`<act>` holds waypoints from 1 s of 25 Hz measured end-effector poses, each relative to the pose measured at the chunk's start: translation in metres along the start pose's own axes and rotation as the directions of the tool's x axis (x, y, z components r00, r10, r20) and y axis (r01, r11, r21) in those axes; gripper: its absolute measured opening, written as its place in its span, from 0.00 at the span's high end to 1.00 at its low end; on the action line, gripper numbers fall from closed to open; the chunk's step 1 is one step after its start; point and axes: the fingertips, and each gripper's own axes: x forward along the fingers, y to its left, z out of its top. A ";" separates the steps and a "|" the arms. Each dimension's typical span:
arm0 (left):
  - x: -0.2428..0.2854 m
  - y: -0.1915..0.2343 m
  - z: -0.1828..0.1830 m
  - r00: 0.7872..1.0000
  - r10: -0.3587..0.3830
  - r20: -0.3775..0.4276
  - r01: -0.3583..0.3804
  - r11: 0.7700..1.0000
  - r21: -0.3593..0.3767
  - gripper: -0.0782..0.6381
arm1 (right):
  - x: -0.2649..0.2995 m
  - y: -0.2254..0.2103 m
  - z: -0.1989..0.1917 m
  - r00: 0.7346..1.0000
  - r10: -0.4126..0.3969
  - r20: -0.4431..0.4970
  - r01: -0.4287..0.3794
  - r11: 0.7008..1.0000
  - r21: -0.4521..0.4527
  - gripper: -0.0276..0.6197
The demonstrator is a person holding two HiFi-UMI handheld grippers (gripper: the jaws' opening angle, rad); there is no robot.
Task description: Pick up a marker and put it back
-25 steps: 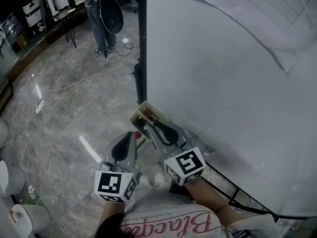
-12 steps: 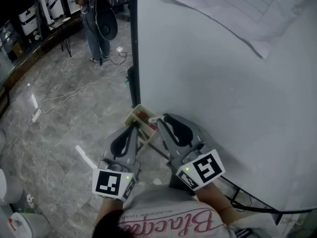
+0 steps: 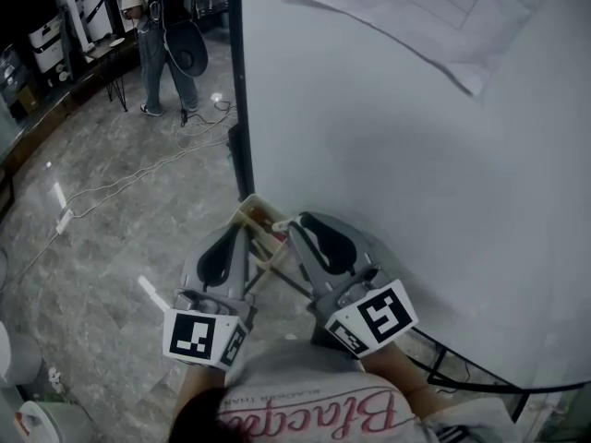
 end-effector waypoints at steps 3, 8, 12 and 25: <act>-0.002 0.004 -0.001 1.000 0.010 -0.002 -0.010 1.000 -0.003 0.89 | 0.006 0.001 -0.013 1.000 0.006 -0.031 -0.005 1.000 0.026 0.85; -0.007 0.010 -0.001 1.000 0.020 -0.005 -0.020 1.000 -0.005 0.89 | 0.022 0.007 -0.053 0.992 0.025 -0.127 -0.015 0.997 0.073 0.85; -0.010 0.015 -0.004 0.999 0.028 -0.017 -0.028 1.000 -0.005 0.89 | 0.039 0.009 -0.093 0.977 0.024 -0.212 -0.004 0.996 0.094 0.85; -0.013 0.016 -0.013 0.999 -0.001 -0.045 -0.001 0.998 -0.063 0.89 | 0.042 0.011 -0.131 0.948 0.026 -0.318 0.018 0.991 0.135 0.84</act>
